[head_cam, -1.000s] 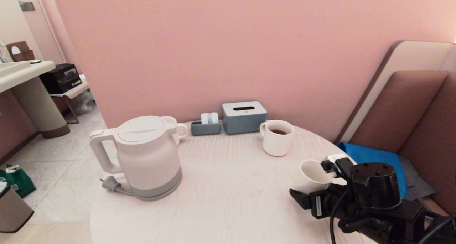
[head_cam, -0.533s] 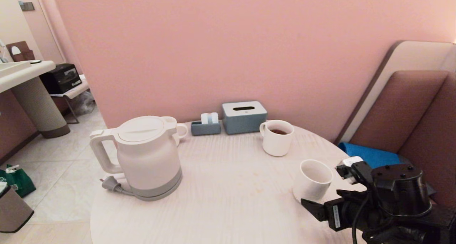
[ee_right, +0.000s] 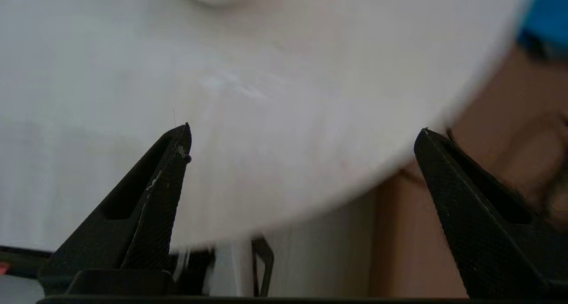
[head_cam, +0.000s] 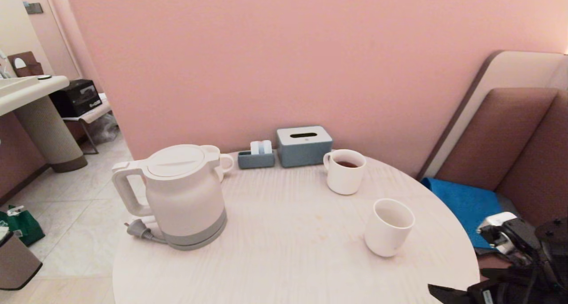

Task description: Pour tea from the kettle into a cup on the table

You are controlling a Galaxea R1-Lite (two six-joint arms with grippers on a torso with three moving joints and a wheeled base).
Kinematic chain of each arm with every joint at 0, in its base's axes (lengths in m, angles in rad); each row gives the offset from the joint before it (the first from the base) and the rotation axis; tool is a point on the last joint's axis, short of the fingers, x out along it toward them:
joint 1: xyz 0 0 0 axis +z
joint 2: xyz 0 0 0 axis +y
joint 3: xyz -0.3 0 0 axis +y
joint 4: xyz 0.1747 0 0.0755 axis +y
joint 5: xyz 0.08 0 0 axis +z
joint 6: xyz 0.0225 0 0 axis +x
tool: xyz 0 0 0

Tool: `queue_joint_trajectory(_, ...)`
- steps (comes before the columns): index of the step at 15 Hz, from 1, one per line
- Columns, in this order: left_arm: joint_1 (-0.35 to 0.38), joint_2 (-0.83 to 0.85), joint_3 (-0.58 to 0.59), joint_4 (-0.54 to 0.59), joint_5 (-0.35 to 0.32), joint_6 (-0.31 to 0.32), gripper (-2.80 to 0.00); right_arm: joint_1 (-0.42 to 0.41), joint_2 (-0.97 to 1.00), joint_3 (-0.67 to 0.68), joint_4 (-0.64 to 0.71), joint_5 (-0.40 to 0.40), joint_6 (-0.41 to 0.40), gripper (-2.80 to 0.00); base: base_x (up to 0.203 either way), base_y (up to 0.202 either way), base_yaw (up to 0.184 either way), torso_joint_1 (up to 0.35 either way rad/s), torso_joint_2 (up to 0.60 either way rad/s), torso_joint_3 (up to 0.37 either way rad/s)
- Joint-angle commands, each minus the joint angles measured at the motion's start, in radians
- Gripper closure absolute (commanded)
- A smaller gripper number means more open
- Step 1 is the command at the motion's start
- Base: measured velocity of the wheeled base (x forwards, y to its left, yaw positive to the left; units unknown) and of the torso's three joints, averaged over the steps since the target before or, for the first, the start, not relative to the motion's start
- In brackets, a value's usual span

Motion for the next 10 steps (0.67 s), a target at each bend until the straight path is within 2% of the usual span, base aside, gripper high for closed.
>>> queue_joint_trajectory(1,0.000,0.001,0.000,0.000,0.000,0.000,0.00,-0.087,-0.112,-0.029,0.122,-0.013,0.021,-2.80,0.000,0.000,0.000,0.000,0.00,0.000)
queue_joint_trajectory(3,0.000,0.001,0.000,0.000,0.000,0.000,0.00,-0.193,-0.139,-0.046,0.169,-0.045,-0.003,-2.80,0.000,0.000,0.000,0.000,0.00,0.000)
queue_joint_trajectory(6,0.000,0.001,0.000,0.000,0.000,0.000,0.00,-0.249,-0.206,-0.038,0.224,-0.284,-0.010,-2.80,0.000,0.000,0.000,0.000,0.00,0.000)
queue_joint_trajectory(7,0.000,0.001,0.000,0.000,0.000,0.000,0.00,-0.250,-0.266,-0.031,0.229,-0.287,-0.013,0.00,0.000,0.000,0.000,0.000,0.00,0.000)
queue_joint_trajectory(10,0.000,0.001,0.000,0.000,0.000,0.000,0.00,-0.251,-0.456,-0.045,0.263,-0.241,-0.031,0.00,0.000,0.000,0.000,0.000,0.00,0.000)
